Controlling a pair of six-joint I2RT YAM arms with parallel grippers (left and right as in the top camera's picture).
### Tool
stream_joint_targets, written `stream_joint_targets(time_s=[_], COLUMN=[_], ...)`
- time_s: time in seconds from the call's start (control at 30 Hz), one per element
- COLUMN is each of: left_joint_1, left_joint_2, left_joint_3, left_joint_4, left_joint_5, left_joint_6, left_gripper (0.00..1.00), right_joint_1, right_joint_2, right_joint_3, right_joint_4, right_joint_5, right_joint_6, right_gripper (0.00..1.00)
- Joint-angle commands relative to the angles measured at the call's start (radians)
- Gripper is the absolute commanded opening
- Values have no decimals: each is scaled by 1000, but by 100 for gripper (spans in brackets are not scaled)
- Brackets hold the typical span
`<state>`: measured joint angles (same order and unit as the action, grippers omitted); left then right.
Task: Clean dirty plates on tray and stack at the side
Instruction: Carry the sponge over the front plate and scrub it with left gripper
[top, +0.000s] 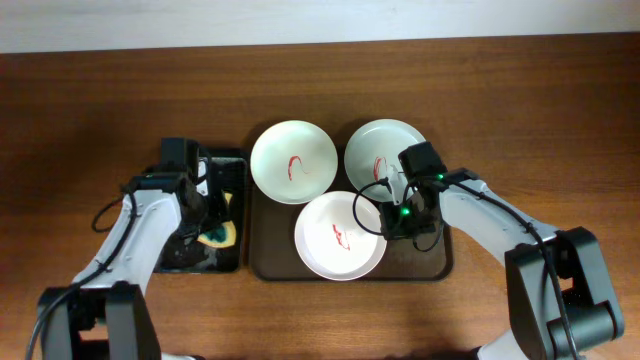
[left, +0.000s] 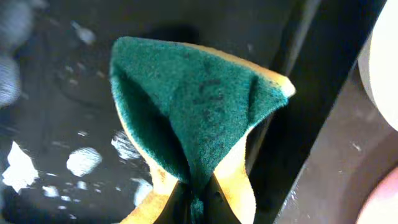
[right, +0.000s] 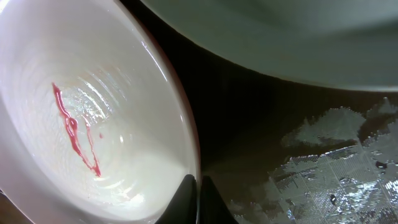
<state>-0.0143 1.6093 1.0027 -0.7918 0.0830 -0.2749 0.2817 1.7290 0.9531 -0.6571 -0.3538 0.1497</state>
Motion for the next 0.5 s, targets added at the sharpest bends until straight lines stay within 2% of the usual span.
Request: stream_joint_targets(time_s=[0.0,0.1,0.33,0.47], left_joint_1=[-10,-53,-59,-190], left_joint_2=[6,6,-76,-136], left_joint_3=[13,13,89,95], left_joint_4=[-3,-6,-21,48], left_joint_5=[139,246,253,299], left_joint_6=[-16,23,26,25], left_gripper=[0,0,0,0], right_joint_1=[9,9,9,9], right_joint_2=[7,7,7,7], right_joint_3=[12,12,12,12], right_joint_4=[-6,-8,-8,-8], right_joint_5=[-2,-2,-2,-2], right_joint_6=[-10,-10,-10,-10], right_gripper=[4,4,4,4])
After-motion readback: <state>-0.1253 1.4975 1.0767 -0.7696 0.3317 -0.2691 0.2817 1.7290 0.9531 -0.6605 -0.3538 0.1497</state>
